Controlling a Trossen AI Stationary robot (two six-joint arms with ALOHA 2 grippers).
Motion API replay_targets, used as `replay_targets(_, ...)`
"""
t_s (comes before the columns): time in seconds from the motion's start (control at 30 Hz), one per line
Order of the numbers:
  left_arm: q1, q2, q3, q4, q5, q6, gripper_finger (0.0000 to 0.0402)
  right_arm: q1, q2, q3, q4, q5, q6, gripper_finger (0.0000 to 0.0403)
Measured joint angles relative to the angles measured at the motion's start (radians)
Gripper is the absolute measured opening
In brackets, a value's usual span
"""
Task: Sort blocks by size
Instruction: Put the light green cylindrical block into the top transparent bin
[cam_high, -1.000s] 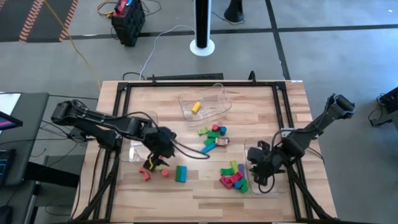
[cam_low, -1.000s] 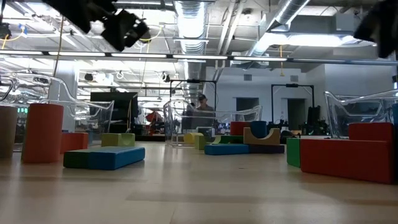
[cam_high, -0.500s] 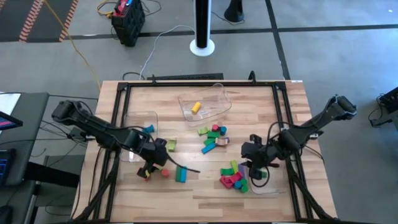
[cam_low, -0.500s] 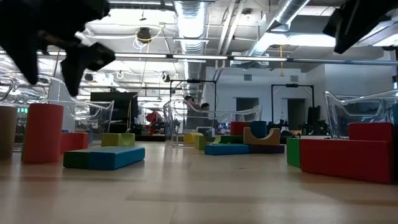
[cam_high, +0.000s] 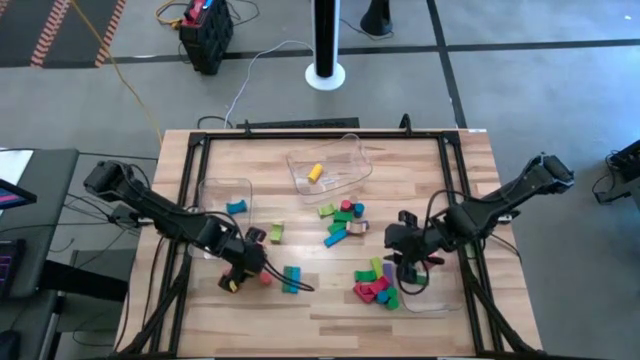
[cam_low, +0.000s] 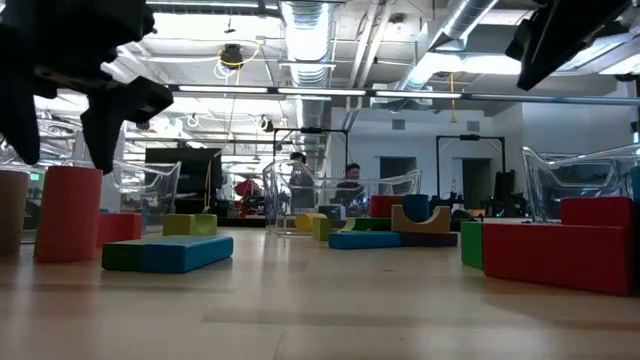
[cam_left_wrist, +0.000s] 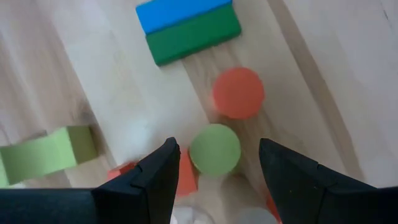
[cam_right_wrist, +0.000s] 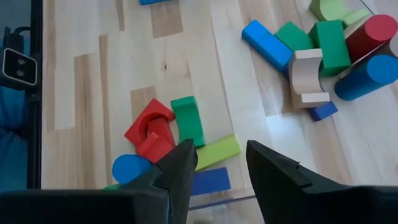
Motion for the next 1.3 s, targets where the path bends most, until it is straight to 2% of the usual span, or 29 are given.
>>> replay_targets(0.2,-0.016,0.026,0.000,0.029,-0.049,0.033,0.0214,0.000,0.000,0.000,0.000,0.000,0.000,0.0177)
replay_targets(0.4,-0.018,0.126,0.013,0.024,-0.052,0.054,0.0207,0.002,0.000,0.000,0.000,0.000,0.003,0.0177)
replay_targets(0.57,-0.018,0.192,0.056,-0.044,-0.076,0.063,0.0186,0.001,0.000,0.000,0.001,0.000,0.003,0.0177)
replay_targets(0.83,-0.019,0.193,0.069,-0.069,-0.077,0.089,0.0137,0.001,0.000,0.000,0.002,0.000,0.003,0.0177)
replay_targets(0.97,-0.020,0.192,0.069,-0.055,-0.076,0.090,0.0135,0.001,0.000,0.000,0.002,0.000,0.003,0.0177)
replay_targets(1.13,-0.020,0.191,0.069,-0.022,-0.076,0.089,0.0153,0.001,0.000,0.000,0.002,0.000,0.003,0.0177)
replay_targets(1.3,-0.020,0.190,0.069,-0.018,-0.076,0.103,0.0127,0.001,0.000,0.000,0.002,0.000,0.003,0.0177)
